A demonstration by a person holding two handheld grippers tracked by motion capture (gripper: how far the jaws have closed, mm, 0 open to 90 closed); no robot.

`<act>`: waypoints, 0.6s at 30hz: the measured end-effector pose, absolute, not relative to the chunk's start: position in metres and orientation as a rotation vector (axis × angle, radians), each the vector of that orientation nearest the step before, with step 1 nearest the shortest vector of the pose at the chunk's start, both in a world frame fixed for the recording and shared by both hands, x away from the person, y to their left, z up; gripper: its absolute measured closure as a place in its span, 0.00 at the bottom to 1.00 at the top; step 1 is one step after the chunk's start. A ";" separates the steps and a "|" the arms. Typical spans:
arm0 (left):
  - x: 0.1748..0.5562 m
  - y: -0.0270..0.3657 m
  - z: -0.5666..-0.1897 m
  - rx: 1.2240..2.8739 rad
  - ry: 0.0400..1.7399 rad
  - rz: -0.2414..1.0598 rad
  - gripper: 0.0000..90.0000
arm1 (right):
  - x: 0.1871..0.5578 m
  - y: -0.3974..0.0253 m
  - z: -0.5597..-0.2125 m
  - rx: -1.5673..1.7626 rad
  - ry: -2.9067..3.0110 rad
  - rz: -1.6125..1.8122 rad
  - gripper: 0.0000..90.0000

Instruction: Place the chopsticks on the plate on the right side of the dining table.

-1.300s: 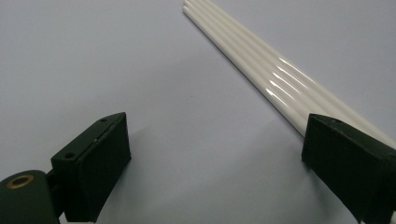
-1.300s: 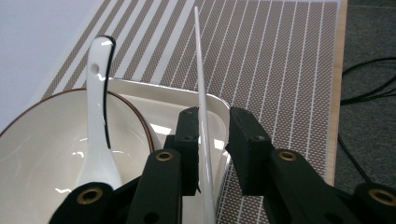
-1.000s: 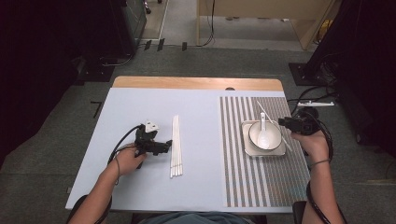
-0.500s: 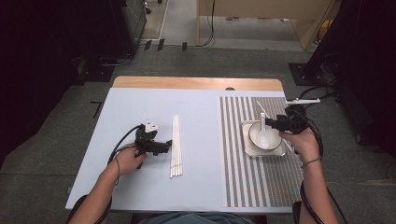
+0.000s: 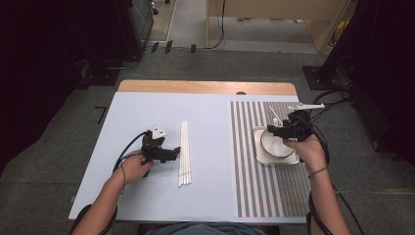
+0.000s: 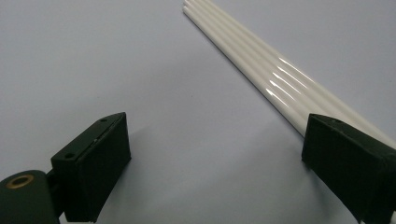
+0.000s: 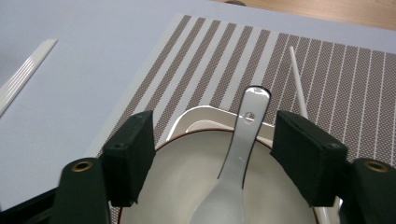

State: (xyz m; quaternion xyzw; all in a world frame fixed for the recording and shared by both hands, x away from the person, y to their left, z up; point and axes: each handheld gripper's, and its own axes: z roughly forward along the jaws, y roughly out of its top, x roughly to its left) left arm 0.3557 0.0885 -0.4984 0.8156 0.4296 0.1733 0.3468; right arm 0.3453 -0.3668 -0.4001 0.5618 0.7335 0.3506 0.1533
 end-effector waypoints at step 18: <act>0.356 0.088 -0.499 2.112 1.116 0.450 0.09 | 0.344 -0.322 -0.401 1.573 2.136 1.017 0.26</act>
